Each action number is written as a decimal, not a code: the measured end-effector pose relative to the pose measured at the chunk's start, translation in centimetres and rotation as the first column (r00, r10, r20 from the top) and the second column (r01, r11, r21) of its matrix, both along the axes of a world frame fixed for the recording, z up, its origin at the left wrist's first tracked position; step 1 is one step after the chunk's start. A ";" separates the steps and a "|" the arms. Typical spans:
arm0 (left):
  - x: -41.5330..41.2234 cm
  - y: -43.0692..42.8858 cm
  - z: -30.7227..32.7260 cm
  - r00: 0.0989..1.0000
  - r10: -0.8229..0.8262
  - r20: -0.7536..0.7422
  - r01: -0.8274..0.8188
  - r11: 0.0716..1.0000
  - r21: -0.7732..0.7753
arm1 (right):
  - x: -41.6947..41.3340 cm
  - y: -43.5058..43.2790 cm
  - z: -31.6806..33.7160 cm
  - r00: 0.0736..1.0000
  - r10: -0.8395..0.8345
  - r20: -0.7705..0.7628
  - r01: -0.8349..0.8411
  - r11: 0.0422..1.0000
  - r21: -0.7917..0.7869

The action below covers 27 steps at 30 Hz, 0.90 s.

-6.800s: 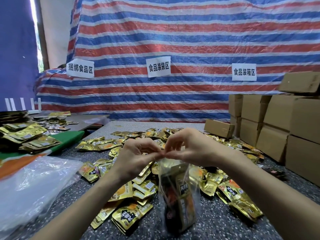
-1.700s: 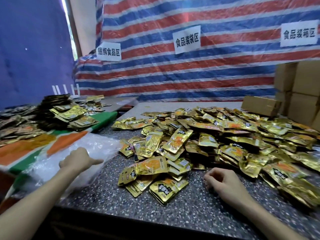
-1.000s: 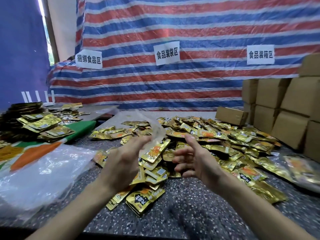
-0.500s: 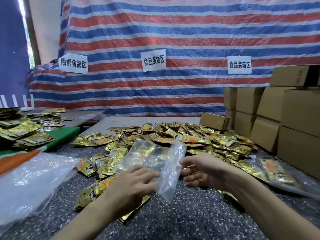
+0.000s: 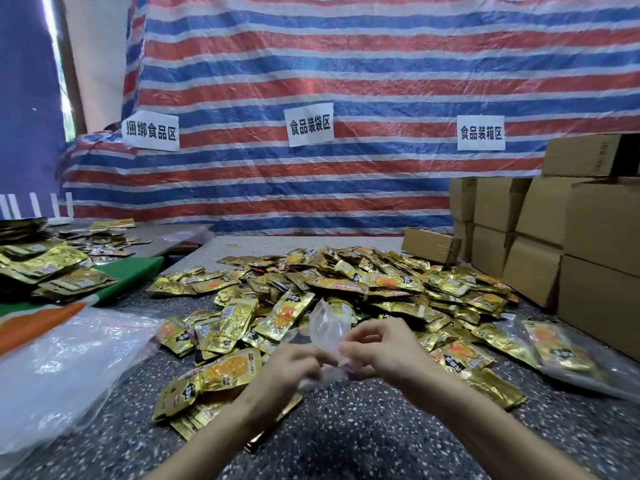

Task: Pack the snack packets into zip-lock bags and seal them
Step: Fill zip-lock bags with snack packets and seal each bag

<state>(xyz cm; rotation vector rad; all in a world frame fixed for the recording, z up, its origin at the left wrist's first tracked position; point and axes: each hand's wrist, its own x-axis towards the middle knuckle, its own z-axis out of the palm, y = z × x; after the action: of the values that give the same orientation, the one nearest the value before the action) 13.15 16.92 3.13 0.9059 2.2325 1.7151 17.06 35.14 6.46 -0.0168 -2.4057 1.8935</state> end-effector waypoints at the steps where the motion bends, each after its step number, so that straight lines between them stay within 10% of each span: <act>1: 0.0 0.1 0.3 0.991 0.022 0.131 -0.036 0.994 0.099 | 0.1 0.0 0.1 1.000 -0.009 -0.022 0.009 1.000 0.007; 8: -0.9 -0.1 2.5 0.869 0.159 0.469 -0.268 0.948 0.174 | 0.9 0.7 0.9 0.996 0.027 -0.082 -0.021 0.998 0.066; 11: -0.8 0.1 2.9 0.908 0.205 0.367 -0.272 0.951 0.143 | 1.3 0.7 1.0 0.997 0.079 -0.026 -0.069 0.964 0.257; 19: -0.2 0.7 4.8 0.952 0.260 0.163 -0.276 0.958 0.083 | 0.6 1.2 2.0 0.994 -0.107 -0.019 0.109 0.980 0.168; 23: -1.5 -0.9 6.7 0.869 0.491 -0.060 -0.474 0.862 0.178 | 0.8 2.9 3.4 0.982 -0.189 -0.014 0.189 0.972 0.142; 27: -1.2 -0.4 7.6 0.644 0.609 -0.462 -0.512 0.793 0.331 | 0.1 3.0 4.2 0.898 -0.273 -0.346 0.298 0.954 0.020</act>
<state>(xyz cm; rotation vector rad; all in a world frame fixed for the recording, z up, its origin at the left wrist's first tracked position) 11.91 16.53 10.71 0.8711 3.0512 2.1416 17.15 38.11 10.63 -0.0338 -2.1048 1.5349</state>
